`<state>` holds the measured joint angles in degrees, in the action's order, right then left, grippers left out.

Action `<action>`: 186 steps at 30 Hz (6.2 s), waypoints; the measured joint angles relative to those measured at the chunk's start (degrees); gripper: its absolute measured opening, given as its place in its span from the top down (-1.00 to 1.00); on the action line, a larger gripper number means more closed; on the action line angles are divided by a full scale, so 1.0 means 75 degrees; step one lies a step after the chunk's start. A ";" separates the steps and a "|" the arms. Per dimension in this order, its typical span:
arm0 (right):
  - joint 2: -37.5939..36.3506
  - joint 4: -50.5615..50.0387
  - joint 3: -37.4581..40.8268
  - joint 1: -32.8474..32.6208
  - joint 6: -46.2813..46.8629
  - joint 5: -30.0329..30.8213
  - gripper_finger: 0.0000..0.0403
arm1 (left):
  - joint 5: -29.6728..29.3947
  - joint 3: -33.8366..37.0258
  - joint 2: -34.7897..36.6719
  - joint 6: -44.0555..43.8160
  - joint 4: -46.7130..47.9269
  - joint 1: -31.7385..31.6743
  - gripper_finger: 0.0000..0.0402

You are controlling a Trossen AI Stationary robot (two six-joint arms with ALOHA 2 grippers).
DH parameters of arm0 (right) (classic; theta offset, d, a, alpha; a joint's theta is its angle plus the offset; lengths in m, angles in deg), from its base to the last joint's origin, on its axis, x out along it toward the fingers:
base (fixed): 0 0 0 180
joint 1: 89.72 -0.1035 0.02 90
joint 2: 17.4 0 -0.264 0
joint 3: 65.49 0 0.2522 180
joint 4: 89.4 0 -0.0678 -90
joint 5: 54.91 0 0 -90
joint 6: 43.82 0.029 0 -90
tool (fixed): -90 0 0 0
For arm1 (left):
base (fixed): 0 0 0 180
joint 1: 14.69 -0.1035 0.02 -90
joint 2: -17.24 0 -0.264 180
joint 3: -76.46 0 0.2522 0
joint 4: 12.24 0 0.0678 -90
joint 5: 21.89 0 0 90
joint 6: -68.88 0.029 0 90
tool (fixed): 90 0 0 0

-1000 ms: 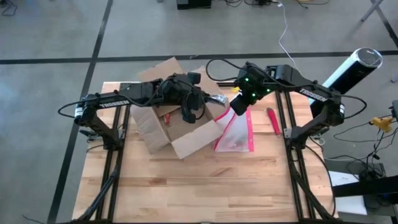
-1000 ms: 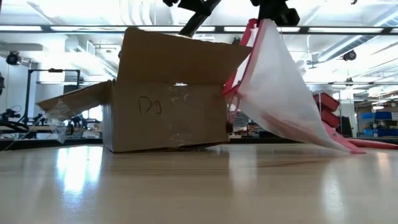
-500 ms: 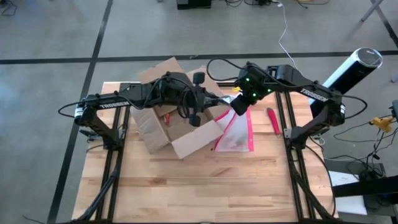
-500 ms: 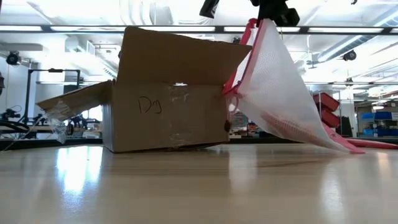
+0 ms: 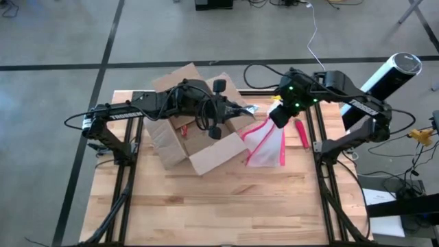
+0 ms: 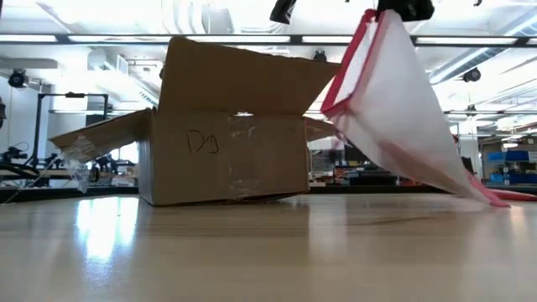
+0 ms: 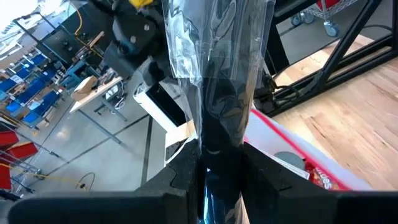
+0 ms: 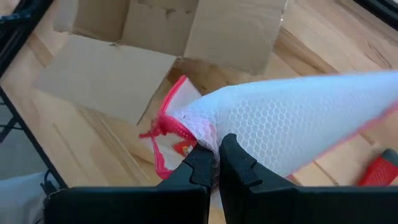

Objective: Unpack boxes
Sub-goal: Put the black ball pen bag into the zip bag, then put the orange chocolate into the zip bag

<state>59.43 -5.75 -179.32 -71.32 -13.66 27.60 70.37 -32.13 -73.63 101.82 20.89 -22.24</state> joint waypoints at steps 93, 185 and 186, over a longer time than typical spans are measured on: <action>-0.0491 0.3458 -0.0033 0.0105 0.0001 -0.0005 1.00 | 0.0018 0.2121 -0.0944 -0.1925 -0.5702 0.0134 0.66; -0.0129 0.2708 -0.0475 0.0268 -0.0719 0.0003 1.00 | -0.0540 0.2856 0.0358 -0.4764 0.5184 -0.3274 -0.57; -0.0129 0.2705 -0.0475 0.0268 -0.0722 0.0003 1.00 | -0.0495 0.2856 0.0228 -0.4494 0.5207 -0.3257 -0.57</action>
<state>58.46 14.54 -182.88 -69.31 -19.07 27.62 66.66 -10.71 -71.92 68.11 59.94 -46.67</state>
